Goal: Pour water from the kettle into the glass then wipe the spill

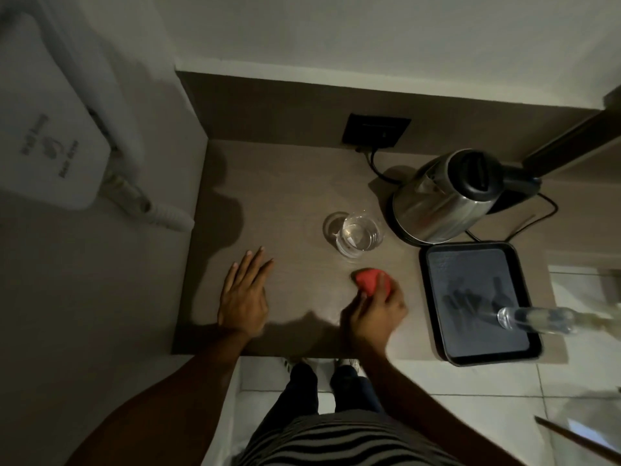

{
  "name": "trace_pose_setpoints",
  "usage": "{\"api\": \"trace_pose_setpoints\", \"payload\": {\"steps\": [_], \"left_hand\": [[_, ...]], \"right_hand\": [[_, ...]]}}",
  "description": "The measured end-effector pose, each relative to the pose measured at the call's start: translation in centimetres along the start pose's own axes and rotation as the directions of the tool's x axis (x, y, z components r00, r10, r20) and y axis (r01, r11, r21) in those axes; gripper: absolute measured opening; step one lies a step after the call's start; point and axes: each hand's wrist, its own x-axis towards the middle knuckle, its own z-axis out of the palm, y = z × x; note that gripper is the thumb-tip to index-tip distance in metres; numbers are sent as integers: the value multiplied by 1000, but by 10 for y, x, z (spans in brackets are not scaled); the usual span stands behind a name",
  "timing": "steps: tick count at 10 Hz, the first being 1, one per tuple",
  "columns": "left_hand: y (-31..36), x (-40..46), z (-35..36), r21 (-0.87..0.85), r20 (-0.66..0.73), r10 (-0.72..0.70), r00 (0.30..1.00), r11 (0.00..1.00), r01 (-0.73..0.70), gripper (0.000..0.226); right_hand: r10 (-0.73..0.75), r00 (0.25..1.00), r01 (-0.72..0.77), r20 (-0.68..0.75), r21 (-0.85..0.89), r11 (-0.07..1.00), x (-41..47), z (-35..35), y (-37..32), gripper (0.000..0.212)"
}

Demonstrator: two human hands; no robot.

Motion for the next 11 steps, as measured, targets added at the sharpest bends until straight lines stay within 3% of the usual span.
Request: {"api": "trace_pose_setpoints", "payload": {"steps": [1,2,3,4,5,6,7,8,9,10,11], "left_hand": [[-2,0,3,0,3,4,1000,1000,-4,60],[-3,1,3,1,16,12,1000,1000,-12,61],[-3,1,2,-7,8,10,1000,1000,-10,59],[0,1,1,-12,-8,8,1000,1000,-8,59],[4,0,-2,-9,0,0,1000,1000,0,54],[16,4,-7,18,78,-4,997,1000,3,61],[36,10,-10,27,159,30,987,999,-35,71],[54,13,-7,55,193,46,980,997,-57,75],[61,12,1,126,253,38,967,989,-72,82],[56,14,6,170,297,21,955,983,-74,81],[66,19,-6,41,244,5,970,999,-15,72]], "right_hand": [[-242,932,213,271,132,968,-52,6,-14,35],[-653,626,565,426,329,757,-77,2,-7,51],[-664,560,435,495,506,745,-68,-18,-12,36],[-507,702,166,500,577,800,-52,-46,-8,37],[-290,899,89,328,511,855,-18,-80,18,65],[-197,980,190,0,262,946,15,-109,59,73],[-133,977,146,-168,66,987,42,-123,97,63],[-183,981,171,-58,-169,971,54,-122,128,54],[-124,981,165,148,-300,940,61,-117,144,72],[-100,969,167,227,-297,940,69,-120,152,80],[-61,969,127,238,-274,953,67,-128,140,83]]}}
